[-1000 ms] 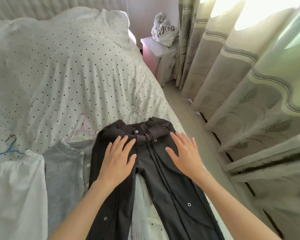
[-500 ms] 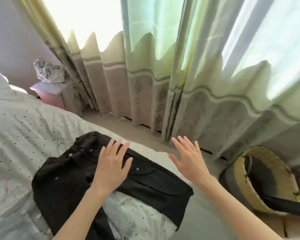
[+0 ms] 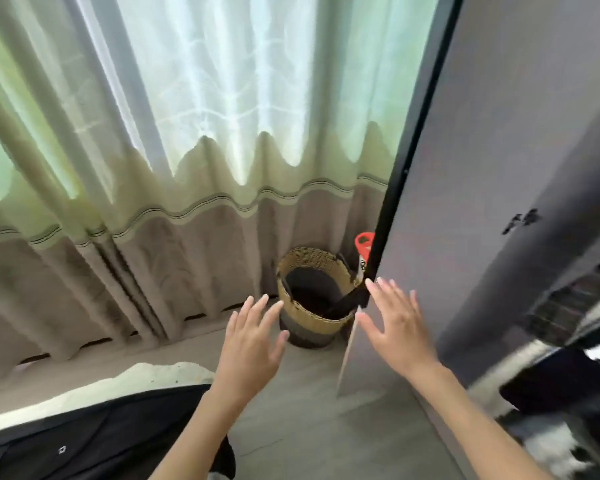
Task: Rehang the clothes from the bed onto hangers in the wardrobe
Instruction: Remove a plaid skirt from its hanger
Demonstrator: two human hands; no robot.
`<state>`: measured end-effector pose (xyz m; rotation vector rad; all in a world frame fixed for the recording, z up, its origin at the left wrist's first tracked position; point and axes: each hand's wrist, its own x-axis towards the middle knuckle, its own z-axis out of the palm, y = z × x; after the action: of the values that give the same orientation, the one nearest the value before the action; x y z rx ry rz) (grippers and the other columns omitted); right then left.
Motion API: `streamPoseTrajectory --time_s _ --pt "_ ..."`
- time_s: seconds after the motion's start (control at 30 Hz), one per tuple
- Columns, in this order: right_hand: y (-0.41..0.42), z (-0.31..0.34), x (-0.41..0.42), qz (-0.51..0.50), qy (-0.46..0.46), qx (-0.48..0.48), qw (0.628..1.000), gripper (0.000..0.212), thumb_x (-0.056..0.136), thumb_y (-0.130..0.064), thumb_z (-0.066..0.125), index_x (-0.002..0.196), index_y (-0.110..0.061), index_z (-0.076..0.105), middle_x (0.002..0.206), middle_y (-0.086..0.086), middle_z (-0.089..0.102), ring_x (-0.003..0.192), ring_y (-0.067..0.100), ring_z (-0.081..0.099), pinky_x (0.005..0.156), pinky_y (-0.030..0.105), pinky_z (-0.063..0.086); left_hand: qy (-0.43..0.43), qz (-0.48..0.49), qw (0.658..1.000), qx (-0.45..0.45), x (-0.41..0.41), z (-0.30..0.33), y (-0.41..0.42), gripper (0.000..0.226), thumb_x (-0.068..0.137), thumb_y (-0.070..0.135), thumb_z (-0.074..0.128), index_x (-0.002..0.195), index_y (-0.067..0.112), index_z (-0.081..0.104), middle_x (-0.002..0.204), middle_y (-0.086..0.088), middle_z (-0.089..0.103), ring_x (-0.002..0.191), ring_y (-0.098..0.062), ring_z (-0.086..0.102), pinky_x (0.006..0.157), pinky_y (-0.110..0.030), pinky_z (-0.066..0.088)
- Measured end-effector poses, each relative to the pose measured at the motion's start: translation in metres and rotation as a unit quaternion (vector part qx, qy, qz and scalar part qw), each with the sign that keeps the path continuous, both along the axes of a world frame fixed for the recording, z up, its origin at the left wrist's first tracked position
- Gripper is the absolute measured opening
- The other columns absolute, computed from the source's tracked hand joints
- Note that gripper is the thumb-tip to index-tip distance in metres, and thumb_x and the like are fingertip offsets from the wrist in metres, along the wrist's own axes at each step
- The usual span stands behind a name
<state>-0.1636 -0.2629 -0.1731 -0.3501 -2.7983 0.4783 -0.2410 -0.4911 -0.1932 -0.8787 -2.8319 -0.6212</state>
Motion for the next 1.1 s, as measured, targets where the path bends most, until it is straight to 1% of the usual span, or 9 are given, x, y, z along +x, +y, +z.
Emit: streamPoseTrajectory --time_s 0.1,0.23,0.33,0.5,0.57,0.73,0.9,1.03,1.1 --pt "0.057 0.006 0.053 -0.055 -0.010 0.006 0.998 0.075 0.084 -0.063 0.014 0.147 -0.023 0.021 0.154 0.001 0.021 0.144 0.017 0.010 0.115 0.037 -0.003 -0.004 -0.045 0.999 0.013 0.023 0.008 0.068 0.059 0.086 0.048 0.029 0.135 0.019 0.047 0.141 -0.007 0.045 0.136 -0.029 0.032 0.108 -0.047 0.029" --pt "0.129 0.011 0.108 -0.131 -0.023 0.013 0.991 0.060 0.096 -0.046 0.037 0.148 -0.022 0.019 0.155 0.003 0.018 0.144 0.017 0.008 0.116 0.039 -0.003 -0.024 -0.114 0.993 0.009 0.061 0.003 0.149 0.060 0.086 0.048 0.028 0.131 0.016 0.051 0.137 -0.011 0.048 0.133 -0.034 0.036 0.104 -0.048 0.032" --pt "0.182 0.024 0.136 -0.175 -0.019 0.037 0.984 0.059 0.096 -0.041 0.039 0.148 -0.021 0.020 0.155 0.003 0.019 0.144 0.019 0.009 0.117 0.042 0.001 -0.023 -0.163 0.986 -0.004 0.078 -0.002 0.204 0.058 0.088 0.048 0.029 0.128 0.014 0.054 0.133 -0.012 0.053 0.129 -0.036 0.041 0.102 -0.048 0.036" --pt "0.258 0.044 0.168 -0.238 -0.024 0.070 0.968 0.056 0.097 -0.040 0.036 0.148 -0.021 0.020 0.155 0.003 0.020 0.144 0.019 0.010 0.116 0.042 0.003 -0.053 -0.233 0.971 -0.030 0.094 0.000 0.296 0.069 0.085 0.062 0.013 0.144 0.029 0.026 0.153 0.002 0.023 0.143 -0.021 0.012 0.114 -0.035 0.015" --pt "0.283 0.047 0.174 -0.259 -0.031 0.087 0.961 0.056 0.097 -0.039 0.036 0.147 -0.021 0.020 0.154 0.004 0.021 0.144 0.020 0.012 0.116 0.043 0.006 -0.064 -0.264 0.962 -0.016 0.092 0.006 0.337 0.076 0.080 0.064 0.008 0.145 0.028 0.026 0.153 0.003 0.023 0.143 -0.019 0.012 0.114 -0.034 0.016" --pt "0.351 0.052 0.172 -0.303 -0.036 0.117 0.945 0.054 0.098 -0.036 0.036 0.148 -0.020 0.021 0.155 0.006 0.018 0.144 0.020 0.010 0.116 0.040 0.004 -0.060 -0.350 0.934 0.033 0.077 0.018 0.451 0.048 0.097 0.040 0.037 0.141 0.021 0.035 0.146 -0.002 0.034 0.138 -0.021 0.025 0.111 -0.039 0.028" --pt "0.428 0.069 0.150 -0.343 -0.025 0.128 0.930 0.051 0.098 -0.028 0.039 0.146 -0.015 0.026 0.153 0.008 0.023 0.143 0.022 0.014 0.116 0.043 0.006 -0.097 -0.419 0.901 0.048 0.058 0.020 0.550 0.049 0.097 0.037 0.039 0.143 0.024 0.031 0.149 0.000 0.029 0.139 -0.018 0.022 0.112 -0.038 0.025" --pt "0.485 0.080 0.126 -0.367 -0.060 0.153 0.916 0.046 0.100 -0.027 0.032 0.145 -0.016 0.029 0.153 0.004 0.025 0.144 0.020 0.011 0.115 0.044 0.002 -0.104 -0.457 0.879 0.083 0.049 0.030 0.613 0.048 0.097 0.032 0.041 0.143 0.019 0.031 0.146 0.000 0.035 0.135 -0.014 0.028 0.108 -0.019 0.019" --pt "0.506 0.087 0.114 -0.370 -0.051 0.156 0.914 0.046 0.100 -0.028 0.025 0.144 -0.017 0.032 0.153 0.001 0.025 0.144 0.019 0.009 0.115 0.044 -0.002 -0.115 -0.469 0.870 0.102 0.050 0.037 0.641 0.048 0.097 0.030 0.042 0.142 0.017 0.032 0.143 -0.001 0.039 0.132 -0.014 0.032 0.105 -0.016 0.021"
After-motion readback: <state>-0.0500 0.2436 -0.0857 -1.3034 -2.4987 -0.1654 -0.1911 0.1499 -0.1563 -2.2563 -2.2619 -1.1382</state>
